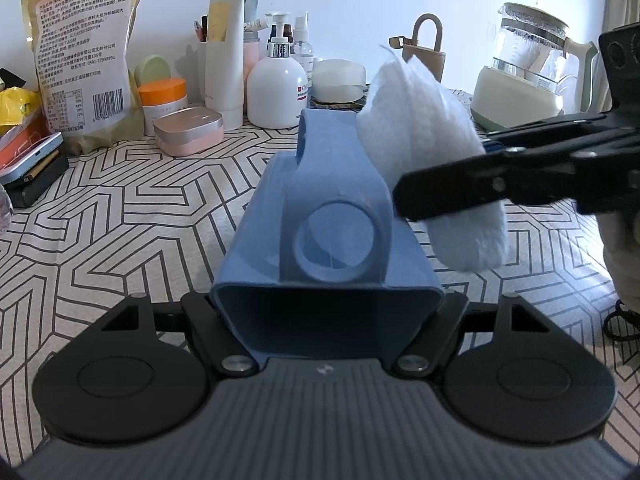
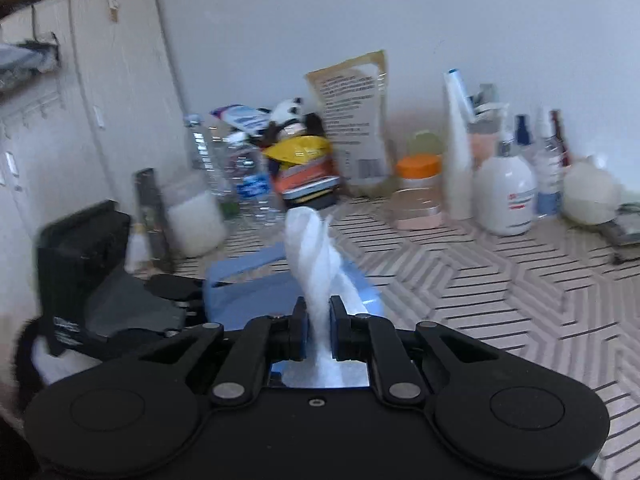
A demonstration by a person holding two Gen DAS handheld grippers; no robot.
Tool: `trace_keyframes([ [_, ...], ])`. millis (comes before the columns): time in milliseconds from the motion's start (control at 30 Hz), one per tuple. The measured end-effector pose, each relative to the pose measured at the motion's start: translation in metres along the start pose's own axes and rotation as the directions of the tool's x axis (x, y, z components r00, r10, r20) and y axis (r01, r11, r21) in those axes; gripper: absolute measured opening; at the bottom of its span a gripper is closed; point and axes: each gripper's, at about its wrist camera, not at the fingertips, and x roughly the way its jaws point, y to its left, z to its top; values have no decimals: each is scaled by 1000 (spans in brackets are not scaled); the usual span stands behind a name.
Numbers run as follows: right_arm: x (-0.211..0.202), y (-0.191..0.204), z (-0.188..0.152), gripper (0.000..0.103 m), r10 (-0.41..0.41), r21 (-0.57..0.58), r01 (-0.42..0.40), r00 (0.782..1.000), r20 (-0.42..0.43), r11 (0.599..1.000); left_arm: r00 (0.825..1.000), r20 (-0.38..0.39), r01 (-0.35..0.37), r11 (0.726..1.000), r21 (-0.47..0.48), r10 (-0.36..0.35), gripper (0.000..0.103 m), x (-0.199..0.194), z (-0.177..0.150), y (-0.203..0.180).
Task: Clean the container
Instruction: 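Wipe the container's side wall back and forth with the right tool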
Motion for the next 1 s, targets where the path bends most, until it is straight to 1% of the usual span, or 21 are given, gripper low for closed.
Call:
trace_keyframes([
  [67,-1,2,-1,15,46,5,-46,999,0,999,1000,-2,-1,1000,4,1,74,0,0,-1],
  [167,0,4,-1,15,134,33,-134,991,-6,990,1000,-3,-3,1000,9,3,74,-1,-1,-1],
  [267,4,14,-2,15,178,12,-178,984,-20,984,1000,-2,-6,1000,14,6,74,-1,-2,-3],
  [400,2,21,-2,15,156,-23,-157,987,-20,987,1000,0,-7,1000,14,7,74,-2,-2,-3],
  [567,1,9,1,15,79,-1,-79,997,-5,997,1000,2,-9,1000,13,9,74,-3,-3,-2],
  [700,1,-1,0,15,49,22,-49,999,5,999,1000,4,-15,1000,10,15,74,-3,-3,-2],
  [767,2,-6,-1,15,74,64,-75,997,10,995,1000,5,-17,1000,5,17,74,-4,-3,-1],
  [867,4,-6,-2,15,143,93,-143,990,9,985,1000,4,-20,1000,11,20,74,-3,-3,-1],
  [1000,8,-1,-5,15,244,115,-242,970,1,963,1000,5,-25,1000,18,25,74,-3,-3,-2],
])
